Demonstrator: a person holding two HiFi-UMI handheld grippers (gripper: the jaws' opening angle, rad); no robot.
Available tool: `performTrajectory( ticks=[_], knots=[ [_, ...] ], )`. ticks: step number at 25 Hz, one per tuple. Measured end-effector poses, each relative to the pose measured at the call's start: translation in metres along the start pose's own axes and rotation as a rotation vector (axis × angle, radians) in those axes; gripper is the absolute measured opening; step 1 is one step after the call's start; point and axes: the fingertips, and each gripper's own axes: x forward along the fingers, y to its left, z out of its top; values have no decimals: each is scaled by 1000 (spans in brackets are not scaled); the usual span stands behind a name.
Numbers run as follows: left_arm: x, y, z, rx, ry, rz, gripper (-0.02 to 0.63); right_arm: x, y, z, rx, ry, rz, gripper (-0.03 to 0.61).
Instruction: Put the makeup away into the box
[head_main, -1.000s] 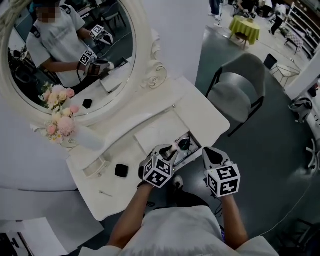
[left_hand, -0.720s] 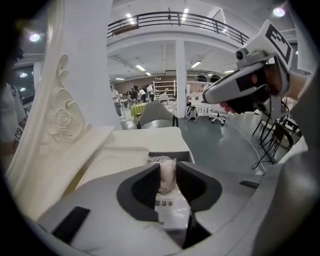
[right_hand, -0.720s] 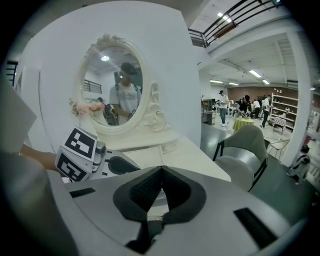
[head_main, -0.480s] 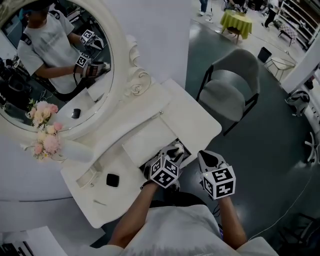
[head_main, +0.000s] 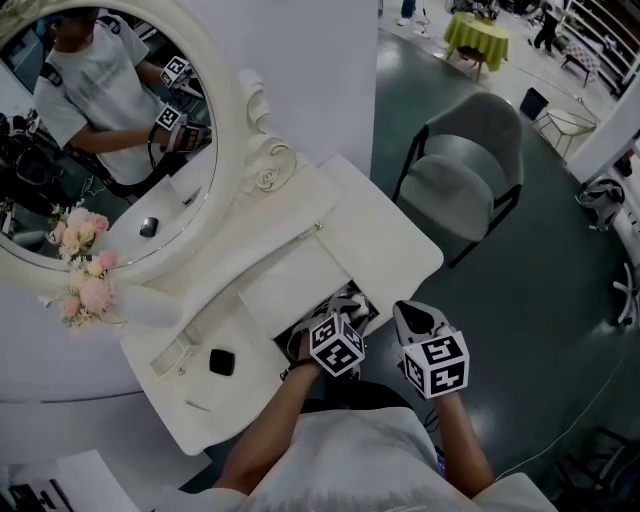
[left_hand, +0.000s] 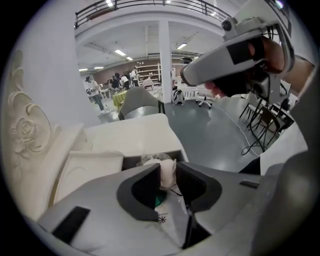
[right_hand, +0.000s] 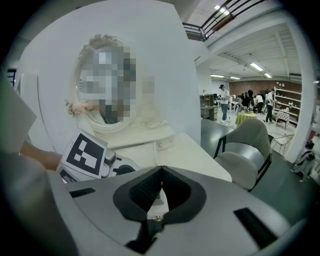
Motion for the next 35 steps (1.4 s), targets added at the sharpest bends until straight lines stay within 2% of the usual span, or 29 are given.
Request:
performTrajectory(
  ticks=[4,13,22,26,29,35],
  knots=[
    [7,-5,-7,-30,26,-33,120,6,-1,0,-3,10,11,-3],
    [-16,4,-9,-176,-74,-17,198,12,9,-4,-16,29,29,-3],
    [-72,30,-30,-277,-149,109,196,25,49,8,-79,32,91,-3],
    [-114,43,-56,-306,-185,201,132,33,91,16,-137,23,155,-3],
    [-146,54,-86,-369,-201,284,16,41,130,22,-204,18,224,-3],
    [-205,55,-166,-502,-173,390,12,56,209,26,-302,34,338,-3]
  ],
)
